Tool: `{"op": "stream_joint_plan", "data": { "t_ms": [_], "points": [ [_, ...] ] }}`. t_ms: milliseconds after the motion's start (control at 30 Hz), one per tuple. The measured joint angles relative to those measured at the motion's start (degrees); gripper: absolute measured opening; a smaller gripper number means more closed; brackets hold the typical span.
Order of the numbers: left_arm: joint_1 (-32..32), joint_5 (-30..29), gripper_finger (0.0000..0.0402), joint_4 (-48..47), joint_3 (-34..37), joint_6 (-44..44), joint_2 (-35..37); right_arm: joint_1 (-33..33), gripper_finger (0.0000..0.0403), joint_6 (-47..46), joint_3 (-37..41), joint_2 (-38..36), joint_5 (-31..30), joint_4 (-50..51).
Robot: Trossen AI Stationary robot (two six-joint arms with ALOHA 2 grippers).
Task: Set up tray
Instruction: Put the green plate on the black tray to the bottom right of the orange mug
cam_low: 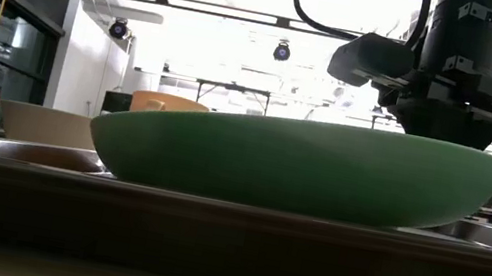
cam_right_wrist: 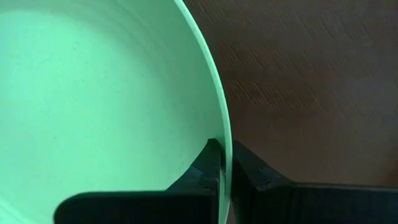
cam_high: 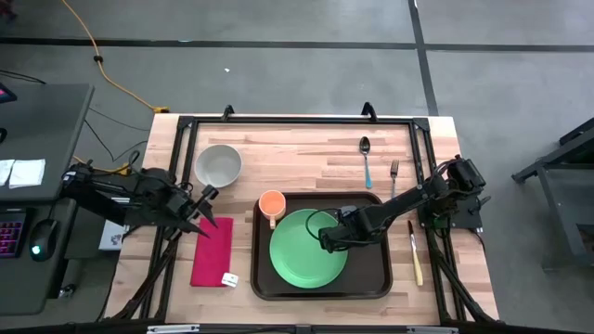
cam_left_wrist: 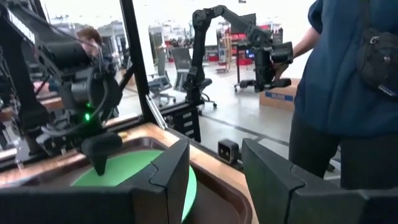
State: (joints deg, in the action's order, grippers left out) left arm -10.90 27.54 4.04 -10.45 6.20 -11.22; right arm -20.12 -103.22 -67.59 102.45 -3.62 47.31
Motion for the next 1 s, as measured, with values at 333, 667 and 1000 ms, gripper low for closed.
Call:
{"op": "stream_joint_plan", "data": {
  "t_ms": [333, 667, 1000],
  "points": [
    [0.0, -1.51, 0.0179, -2.91, 0.0, 3.26, 0.0, -0.01, 0.0, -0.08, 0.0, 0.27, -0.28, -0.01],
    [0.0, -2.35, 0.0179, -4.29, 0.02, 4.63, 0.6, -0.02, 0.0, -0.49, -0.09, 3.6, 0.39, -3.34],
    [0.0, -2.17, 0.0179, -7.97, 0.02, 4.54, 4.39, -0.02, 0.0001, 0.0, -0.07, 3.39, 0.09, -2.36]
  ]
}}
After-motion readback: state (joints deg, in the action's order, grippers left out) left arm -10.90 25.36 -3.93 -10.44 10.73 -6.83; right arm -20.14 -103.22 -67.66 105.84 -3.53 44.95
